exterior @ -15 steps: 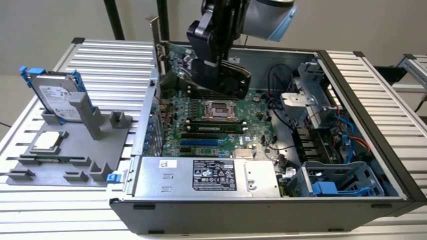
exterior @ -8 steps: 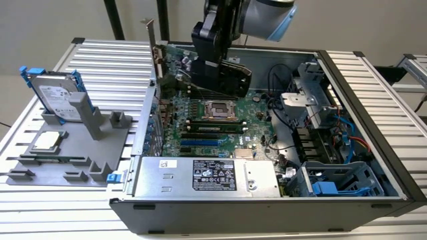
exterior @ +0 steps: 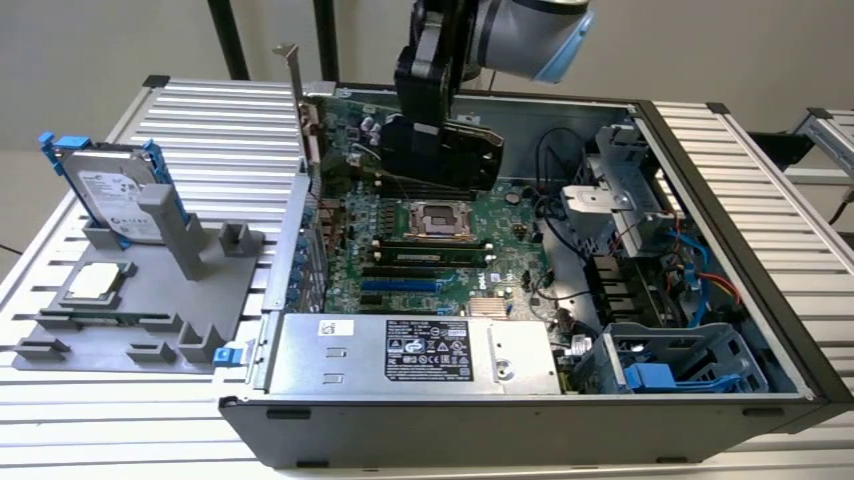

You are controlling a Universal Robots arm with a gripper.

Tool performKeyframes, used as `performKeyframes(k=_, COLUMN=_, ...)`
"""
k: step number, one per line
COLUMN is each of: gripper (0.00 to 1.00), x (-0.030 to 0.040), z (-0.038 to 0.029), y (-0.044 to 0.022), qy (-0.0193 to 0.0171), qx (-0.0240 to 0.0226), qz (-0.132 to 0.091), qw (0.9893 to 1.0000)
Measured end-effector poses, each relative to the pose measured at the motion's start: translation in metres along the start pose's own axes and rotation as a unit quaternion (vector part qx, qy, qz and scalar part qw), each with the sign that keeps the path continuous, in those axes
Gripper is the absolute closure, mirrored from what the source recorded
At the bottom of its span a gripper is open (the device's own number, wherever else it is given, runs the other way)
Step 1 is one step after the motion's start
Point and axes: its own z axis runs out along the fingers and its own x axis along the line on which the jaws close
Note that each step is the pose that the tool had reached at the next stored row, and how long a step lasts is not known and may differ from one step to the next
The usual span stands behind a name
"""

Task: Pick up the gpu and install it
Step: 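Insert the gpu into the slot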

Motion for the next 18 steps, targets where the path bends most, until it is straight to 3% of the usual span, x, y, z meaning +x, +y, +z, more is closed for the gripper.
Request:
performKeyframes(k=4, gripper=1.00, x=0.0000, z=-0.0001, y=0.0000, qy=0.0004, qx=-0.0007, qz=-0.028, qw=0.9996)
performKeyframes(k=9, gripper=1.00, x=0.0000, z=-0.0001, y=0.0000, qy=0.0007, qx=-0.0014, qz=-0.061, qw=0.9981)
performKeyframes(k=12, gripper=1.00, x=0.0000, z=-0.0001, y=0.0000, qy=0.0010, qx=-0.0019, qz=-0.081, qw=0.9967)
performKeyframes(k=18, gripper=1.00, x=0.0000, z=-0.0001, y=0.0000, qy=0.0014, qx=-0.0028, qz=-0.119, qw=0.9928)
